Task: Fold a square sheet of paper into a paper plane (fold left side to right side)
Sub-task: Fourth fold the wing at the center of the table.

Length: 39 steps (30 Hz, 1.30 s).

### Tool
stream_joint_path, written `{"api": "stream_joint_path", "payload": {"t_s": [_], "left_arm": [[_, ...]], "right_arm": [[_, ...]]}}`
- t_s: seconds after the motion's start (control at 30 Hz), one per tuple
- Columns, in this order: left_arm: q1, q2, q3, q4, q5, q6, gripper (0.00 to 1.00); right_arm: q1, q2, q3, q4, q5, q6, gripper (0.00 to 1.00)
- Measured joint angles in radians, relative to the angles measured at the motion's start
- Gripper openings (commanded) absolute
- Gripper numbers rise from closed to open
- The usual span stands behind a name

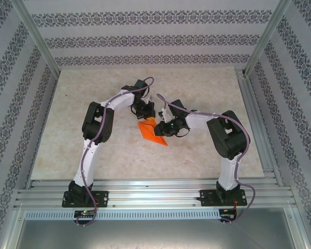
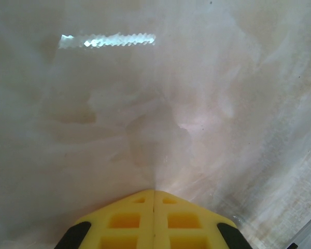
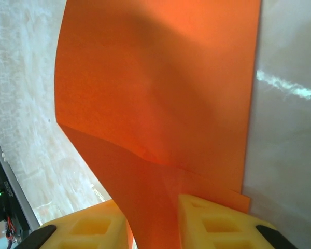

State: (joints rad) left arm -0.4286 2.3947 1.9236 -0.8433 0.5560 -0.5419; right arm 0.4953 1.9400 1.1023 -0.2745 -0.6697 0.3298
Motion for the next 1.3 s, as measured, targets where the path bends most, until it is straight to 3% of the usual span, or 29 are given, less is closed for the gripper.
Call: {"api": "stream_joint_path", "payload": {"t_s": [0.1,0.37,1.3], "left_arm": [[0.0,0.0,0.0,0.0,-0.001,0.0,0.0],[-0.002,0.0,0.0,-0.001,-0.006,0.005,0.0],[-0.008,0.0,0.008,-0.014,-0.036,0.019,0.0]], "right_arm": [[0.0,-0.006,0.012,-0.008,0.003,-0.007,0.28],[0.0,-0.01,0.024,-0.023,0.006,-0.018,0.11],[-0.053,0.021,-0.013,0.005,-0.035,-0.018,0.09]]}}
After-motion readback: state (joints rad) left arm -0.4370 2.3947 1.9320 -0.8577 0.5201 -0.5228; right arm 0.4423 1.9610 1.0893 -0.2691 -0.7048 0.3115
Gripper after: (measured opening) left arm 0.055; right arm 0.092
